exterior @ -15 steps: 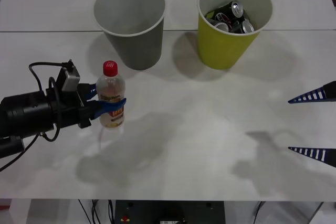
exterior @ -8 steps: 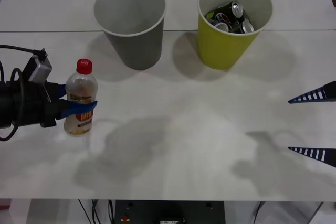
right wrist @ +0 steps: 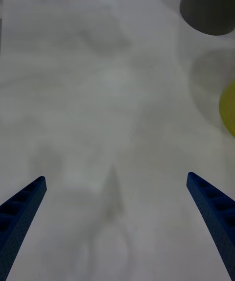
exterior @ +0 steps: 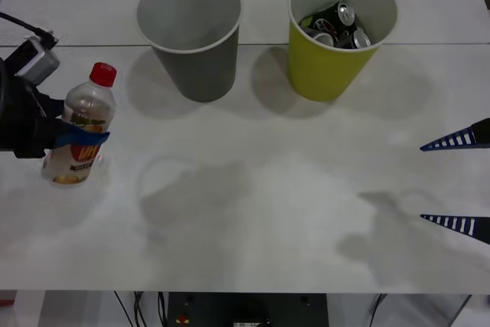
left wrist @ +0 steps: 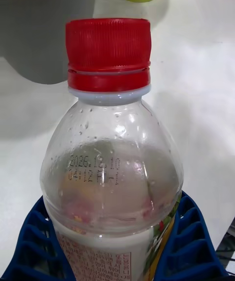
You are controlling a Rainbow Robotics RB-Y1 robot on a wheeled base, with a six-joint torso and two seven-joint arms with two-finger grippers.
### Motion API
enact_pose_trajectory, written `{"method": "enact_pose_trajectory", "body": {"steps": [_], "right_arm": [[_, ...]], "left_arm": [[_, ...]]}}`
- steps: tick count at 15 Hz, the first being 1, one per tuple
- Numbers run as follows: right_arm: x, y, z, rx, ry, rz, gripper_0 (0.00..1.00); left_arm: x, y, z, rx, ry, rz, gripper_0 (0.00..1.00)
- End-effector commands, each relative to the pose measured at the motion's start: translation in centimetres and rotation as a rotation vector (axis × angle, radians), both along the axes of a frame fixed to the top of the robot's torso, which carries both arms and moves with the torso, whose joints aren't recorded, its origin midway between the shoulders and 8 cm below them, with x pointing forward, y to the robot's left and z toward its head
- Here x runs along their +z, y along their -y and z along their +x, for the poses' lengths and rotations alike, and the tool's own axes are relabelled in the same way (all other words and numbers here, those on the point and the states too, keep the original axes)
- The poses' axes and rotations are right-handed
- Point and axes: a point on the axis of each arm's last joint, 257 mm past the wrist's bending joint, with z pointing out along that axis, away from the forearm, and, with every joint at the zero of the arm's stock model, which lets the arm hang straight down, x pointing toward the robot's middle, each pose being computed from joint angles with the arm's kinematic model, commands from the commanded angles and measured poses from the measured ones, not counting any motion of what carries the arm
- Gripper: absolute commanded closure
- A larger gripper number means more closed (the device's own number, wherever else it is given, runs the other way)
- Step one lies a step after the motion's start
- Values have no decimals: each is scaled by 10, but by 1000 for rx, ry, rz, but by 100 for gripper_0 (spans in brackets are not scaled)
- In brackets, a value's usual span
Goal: Put the can into the green bin and the plastic bottle into the gray bin
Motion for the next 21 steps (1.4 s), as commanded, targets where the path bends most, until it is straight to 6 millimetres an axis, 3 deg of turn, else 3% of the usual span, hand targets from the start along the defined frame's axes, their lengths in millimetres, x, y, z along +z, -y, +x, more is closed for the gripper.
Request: {"method": "enact_pose_trajectory", "body": {"steps": [1,5,10,15,21], "right_arm": [[0,0,0,0,0,0,0],[0,0,0,0,0,0,0],[0,0,0,0,0,0,0],[0,0,0,0,0,0,0],[0,0,0,0,0,0,0]], "left_arm": [[30,-7,15,9,-4,23,100],[75,-8,49,7,2,35,100],[113,8,77,-18,-32,137,100],[138,30,102,-24,-37,219,100],[145,55,135,-3,-67,177,100]]}}
